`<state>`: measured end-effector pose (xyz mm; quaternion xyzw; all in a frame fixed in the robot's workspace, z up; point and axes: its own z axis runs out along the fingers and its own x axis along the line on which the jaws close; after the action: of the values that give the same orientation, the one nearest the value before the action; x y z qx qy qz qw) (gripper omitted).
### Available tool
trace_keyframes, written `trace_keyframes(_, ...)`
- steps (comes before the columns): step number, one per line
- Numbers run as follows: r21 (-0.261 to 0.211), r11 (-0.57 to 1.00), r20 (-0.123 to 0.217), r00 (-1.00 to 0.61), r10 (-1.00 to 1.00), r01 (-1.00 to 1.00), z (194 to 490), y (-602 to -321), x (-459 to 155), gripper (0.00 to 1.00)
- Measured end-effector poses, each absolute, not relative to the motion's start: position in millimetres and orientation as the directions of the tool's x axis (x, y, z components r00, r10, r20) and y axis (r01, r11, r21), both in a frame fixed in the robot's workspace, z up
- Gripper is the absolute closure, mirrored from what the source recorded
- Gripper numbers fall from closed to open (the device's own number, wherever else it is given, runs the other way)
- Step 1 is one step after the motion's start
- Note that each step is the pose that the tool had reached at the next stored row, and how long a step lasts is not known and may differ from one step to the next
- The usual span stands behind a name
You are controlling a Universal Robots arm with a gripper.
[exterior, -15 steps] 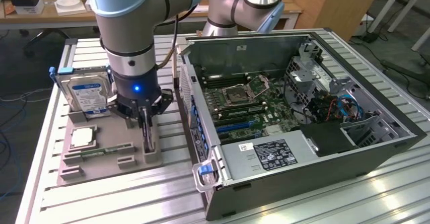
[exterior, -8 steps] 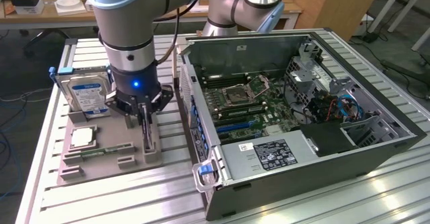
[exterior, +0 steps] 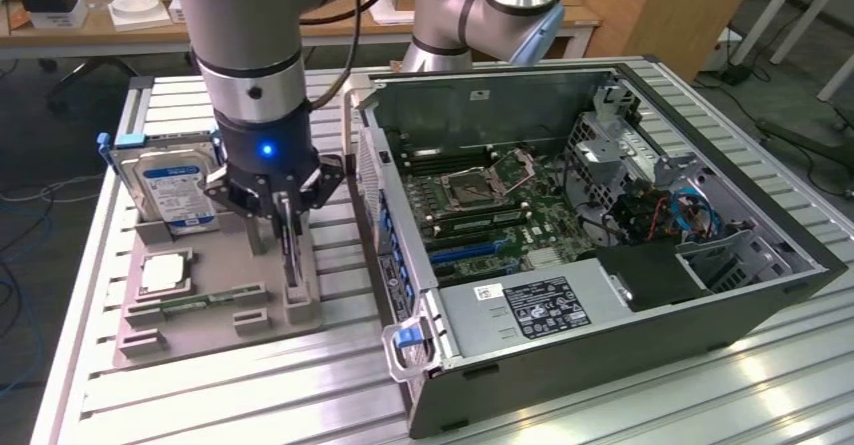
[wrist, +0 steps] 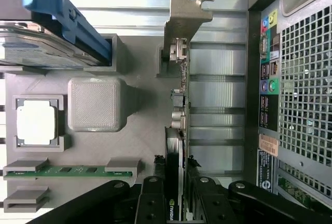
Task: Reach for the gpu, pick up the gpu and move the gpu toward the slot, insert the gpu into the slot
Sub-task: 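Pick up the gpu and move the gpu toward the slot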
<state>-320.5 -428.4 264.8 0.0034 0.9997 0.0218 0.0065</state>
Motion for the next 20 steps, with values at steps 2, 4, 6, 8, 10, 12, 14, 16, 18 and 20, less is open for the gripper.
trace_keyframes(2, 0.044, 0.999, -0.014, -1.000, 0.007, 0.006, 269, -428, -321, 0.74)
trace_keyframes(4, 0.044, 0.999, -0.016, -1.000, 0.006, 0.006, 273, -428, -321, 0.74)
trace_keyframes(6, 0.044, 0.999, -0.018, -1.000, 0.006, 0.006, 277, -428, -321, 0.74)
trace_keyframes(8, 0.044, 0.999, -0.018, -1.000, 0.006, 0.006, 284, -428, -321, 0.74)
trace_keyframes(10, 0.044, 0.999, -0.019, -1.000, 0.006, 0.006, 291, -428, -321, 0.74)
trace_keyframes(12, 0.044, 0.999, -0.019, -1.000, 0.006, 0.006, 300, -428, -321, 0.74)
trace_keyframes(14, 0.044, 0.999, -0.019, -1.000, 0.006, 0.006, 309, -428, -321, 0.74)
trace_keyframes(16, 0.044, 0.999, -0.019, -1.000, 0.006, 0.006, 318, -428, -321, 0.74)
trace_keyframes(18, 0.044, 0.999, -0.019, -1.000, 0.006, 0.006, 327, -428, -321, 0.74)
trace_keyframes(20, 0.044, 0.999, -0.019, -1.000, 0.006, 0.006, 336, -428, -321, 0.74)
